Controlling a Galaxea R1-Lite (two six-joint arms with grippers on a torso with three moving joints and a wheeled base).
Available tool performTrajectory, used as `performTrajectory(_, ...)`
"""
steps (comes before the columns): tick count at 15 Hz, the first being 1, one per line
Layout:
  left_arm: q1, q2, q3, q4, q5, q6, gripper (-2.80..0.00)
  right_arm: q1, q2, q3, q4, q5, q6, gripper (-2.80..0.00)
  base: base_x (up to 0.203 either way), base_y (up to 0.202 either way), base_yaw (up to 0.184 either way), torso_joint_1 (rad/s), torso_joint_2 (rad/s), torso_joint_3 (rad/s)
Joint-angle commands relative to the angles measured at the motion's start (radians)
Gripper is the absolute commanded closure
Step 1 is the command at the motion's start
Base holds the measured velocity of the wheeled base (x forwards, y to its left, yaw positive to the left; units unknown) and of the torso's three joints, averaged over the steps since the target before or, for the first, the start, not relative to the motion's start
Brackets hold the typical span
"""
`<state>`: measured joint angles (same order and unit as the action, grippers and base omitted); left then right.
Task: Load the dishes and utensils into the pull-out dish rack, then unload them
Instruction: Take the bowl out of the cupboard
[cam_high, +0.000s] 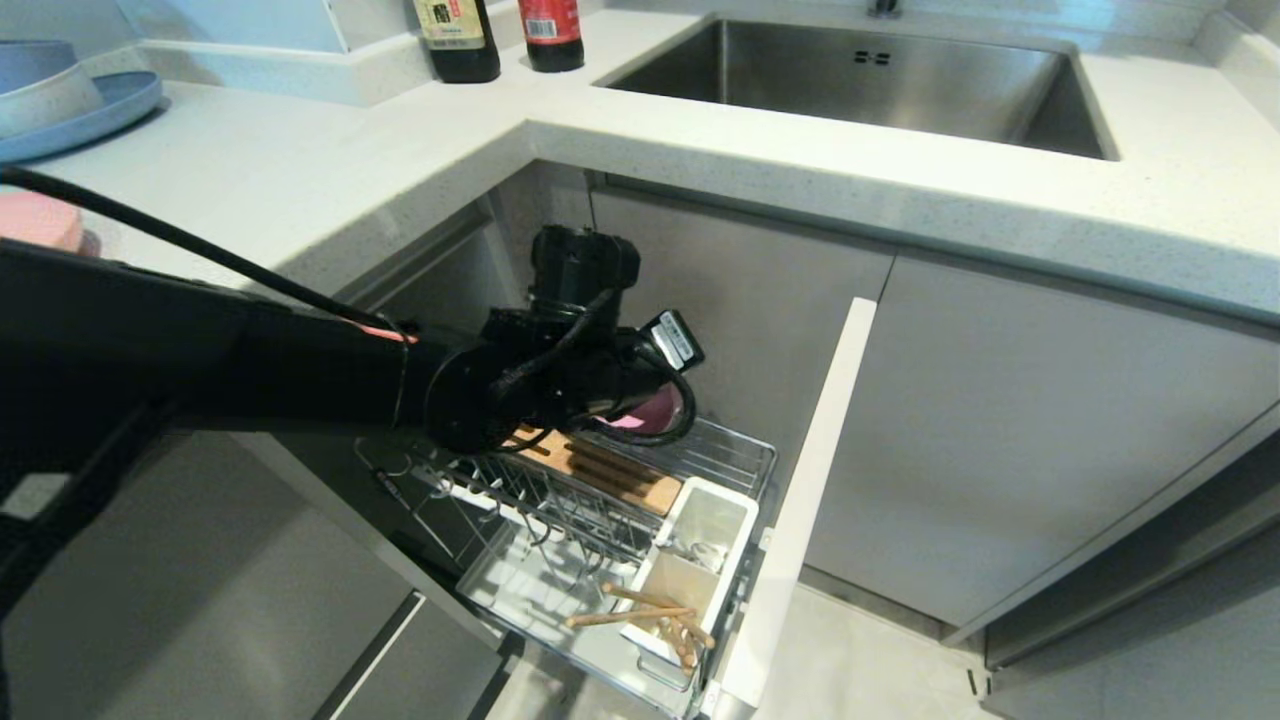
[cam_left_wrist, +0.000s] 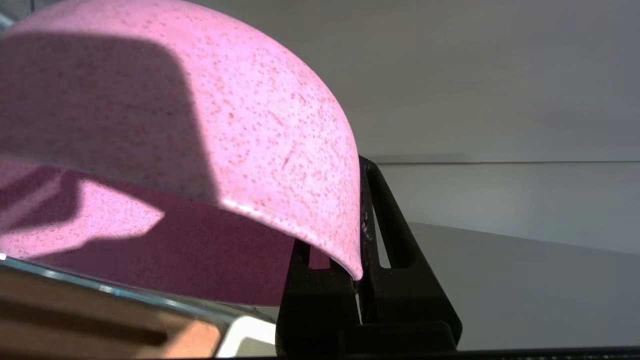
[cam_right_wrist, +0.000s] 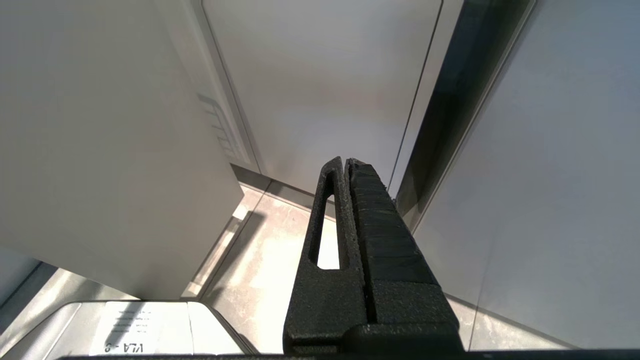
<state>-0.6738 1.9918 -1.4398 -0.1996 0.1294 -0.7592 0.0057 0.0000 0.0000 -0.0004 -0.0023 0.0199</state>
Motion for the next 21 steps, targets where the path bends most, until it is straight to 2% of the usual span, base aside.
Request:
performTrajectory(1, -0.003, -0.109, 0.018, 0.001, 0.001, -0.005, 0.00, 0.000, 0.000, 0.002, -0.001, -0.001, 0.000, 0.00, 0.000, 0.000, 0.000, 0.000, 0.00, 0.000)
performTrajectory(5, -0.035, -0.315, 0.071, 0.014, 0.002, 0.006, 0.00, 0.000, 0.000, 0.002, -0.001, -0.001, 0.000, 0.00, 0.000, 0.000, 0.000, 0.000, 0.00, 0.000)
performTrajectory(6, -0.048, -0.387, 0.073, 0.042, 0.002, 0.045, 0.00, 0.000, 0.000, 0.002, 0.000, 0.000, 0.000, 0.00, 0.000, 0.000, 0.000, 0.000, 0.00, 0.000)
performTrajectory(7, -0.068, -0.453, 0.065, 0.072, 0.001, 0.108, 0.00, 0.000, 0.000, 0.002, 0.000, 0.000, 0.000, 0.00, 0.000, 0.000, 0.000, 0.000, 0.00, 0.000)
performTrajectory(9, -0.106, -0.555, 0.018, 0.117, 0.010, 0.314, 0.00, 0.000, 0.000, 0.002, 0.000, 0.000, 0.000, 0.00, 0.000, 0.000, 0.000, 0.000, 0.00, 0.000)
performTrajectory(11, -0.113, -0.622, -0.027, 0.135, 0.052, 0.519, 0.00, 0.000, 0.000, 0.002, -0.001, 0.000, 0.000, 0.00, 0.000, 0.000, 0.000, 0.000, 0.00, 0.000)
performTrajectory(12, -0.100, -0.655, -0.056, 0.161, 0.082, 0.585, 0.00, 0.000, 0.000, 0.002, -0.001, 0.000, 0.000, 0.00, 0.000, 0.000, 0.000, 0.000, 0.00, 0.000)
performTrajectory(14, 0.001, -0.719, -0.074, 0.221, 0.094, 0.678, 0.00, 0.000, 0.000, 0.002, -0.001, 0.000, 0.000, 0.00, 0.000, 0.000, 0.000, 0.000, 0.00, 0.000)
performTrajectory(16, 0.161, -0.776, -0.072, 0.268, 0.069, 0.750, 0.00, 0.001, 0.000, 0.002, -0.001, -0.001, 0.000, 0.00, 0.000, 0.000, 0.000, 0.000, 0.00, 0.000)
performTrajectory(18, 0.382, -0.843, -0.072, 0.339, -0.001, 0.795, 0.00, 0.000, 0.000, 0.002, -0.001, 0.000, 0.000, 0.00, 0.000, 0.000, 0.000, 0.000, 0.00, 0.000)
performTrajectory(21, 0.773, -0.932, -0.074, 0.439, -0.130, 0.826, 0.00, 0.000, 0.000, 0.001, -0.001, -0.001, 0.000, 0.00, 0.000, 0.000, 0.000, 0.000, 0.00, 0.000)
